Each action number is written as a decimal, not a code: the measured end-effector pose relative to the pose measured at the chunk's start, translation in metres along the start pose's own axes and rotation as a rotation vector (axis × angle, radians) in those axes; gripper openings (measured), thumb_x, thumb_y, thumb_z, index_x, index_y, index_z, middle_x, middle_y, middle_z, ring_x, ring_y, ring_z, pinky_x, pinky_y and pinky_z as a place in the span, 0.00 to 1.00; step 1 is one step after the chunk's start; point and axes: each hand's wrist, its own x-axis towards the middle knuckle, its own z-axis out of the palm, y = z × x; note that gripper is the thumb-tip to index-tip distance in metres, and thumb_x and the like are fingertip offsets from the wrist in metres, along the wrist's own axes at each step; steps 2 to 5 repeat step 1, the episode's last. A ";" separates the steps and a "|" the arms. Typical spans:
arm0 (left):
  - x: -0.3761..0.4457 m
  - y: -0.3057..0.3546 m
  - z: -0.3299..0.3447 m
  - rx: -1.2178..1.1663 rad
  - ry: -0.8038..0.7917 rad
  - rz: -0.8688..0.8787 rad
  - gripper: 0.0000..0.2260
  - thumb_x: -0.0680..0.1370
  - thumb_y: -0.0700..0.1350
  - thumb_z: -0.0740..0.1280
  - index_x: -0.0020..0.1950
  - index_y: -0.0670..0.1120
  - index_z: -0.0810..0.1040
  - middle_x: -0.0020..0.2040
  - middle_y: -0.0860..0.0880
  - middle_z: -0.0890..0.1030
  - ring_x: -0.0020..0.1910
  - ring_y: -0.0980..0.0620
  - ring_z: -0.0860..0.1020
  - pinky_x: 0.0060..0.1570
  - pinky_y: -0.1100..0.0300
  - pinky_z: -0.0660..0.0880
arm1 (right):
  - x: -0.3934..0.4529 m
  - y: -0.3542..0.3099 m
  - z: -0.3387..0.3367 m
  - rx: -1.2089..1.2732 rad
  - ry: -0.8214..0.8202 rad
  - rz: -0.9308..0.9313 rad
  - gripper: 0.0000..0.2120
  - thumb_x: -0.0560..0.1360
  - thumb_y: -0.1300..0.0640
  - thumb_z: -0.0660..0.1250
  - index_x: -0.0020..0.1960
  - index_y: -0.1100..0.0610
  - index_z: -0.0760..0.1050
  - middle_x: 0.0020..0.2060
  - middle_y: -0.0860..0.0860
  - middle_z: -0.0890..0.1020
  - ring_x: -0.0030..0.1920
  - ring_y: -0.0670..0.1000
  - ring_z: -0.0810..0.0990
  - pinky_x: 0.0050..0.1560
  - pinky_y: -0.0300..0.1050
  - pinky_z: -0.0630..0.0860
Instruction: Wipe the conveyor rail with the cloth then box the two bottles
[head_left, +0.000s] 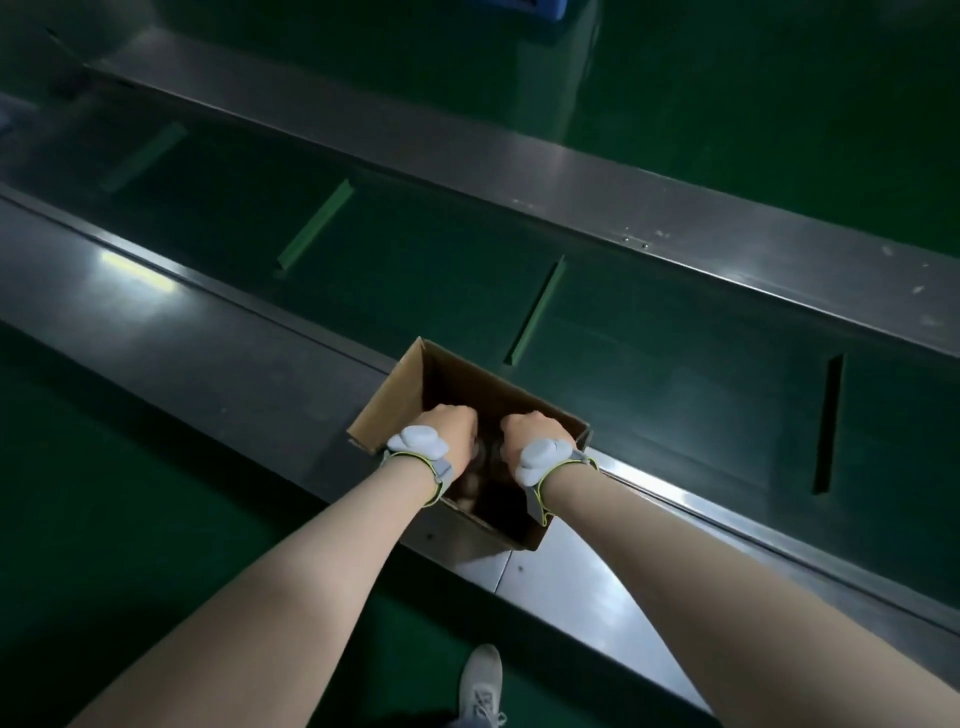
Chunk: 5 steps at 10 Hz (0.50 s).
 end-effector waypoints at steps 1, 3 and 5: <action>-0.004 0.005 -0.015 -0.052 0.038 -0.002 0.02 0.82 0.49 0.67 0.53 0.56 0.79 0.54 0.49 0.81 0.45 0.44 0.81 0.46 0.49 0.80 | -0.017 0.006 -0.017 0.009 0.053 -0.011 0.14 0.81 0.60 0.70 0.66 0.57 0.80 0.63 0.58 0.84 0.62 0.64 0.85 0.52 0.53 0.83; -0.004 0.005 -0.015 -0.052 0.038 -0.002 0.02 0.82 0.49 0.67 0.53 0.56 0.79 0.54 0.49 0.81 0.45 0.44 0.81 0.46 0.49 0.80 | -0.017 0.006 -0.017 0.009 0.053 -0.011 0.14 0.81 0.60 0.70 0.66 0.57 0.80 0.63 0.58 0.84 0.62 0.64 0.85 0.52 0.53 0.83; -0.004 0.005 -0.015 -0.052 0.038 -0.002 0.02 0.82 0.49 0.67 0.53 0.56 0.79 0.54 0.49 0.81 0.45 0.44 0.81 0.46 0.49 0.80 | -0.017 0.006 -0.017 0.009 0.053 -0.011 0.14 0.81 0.60 0.70 0.66 0.57 0.80 0.63 0.58 0.84 0.62 0.64 0.85 0.52 0.53 0.83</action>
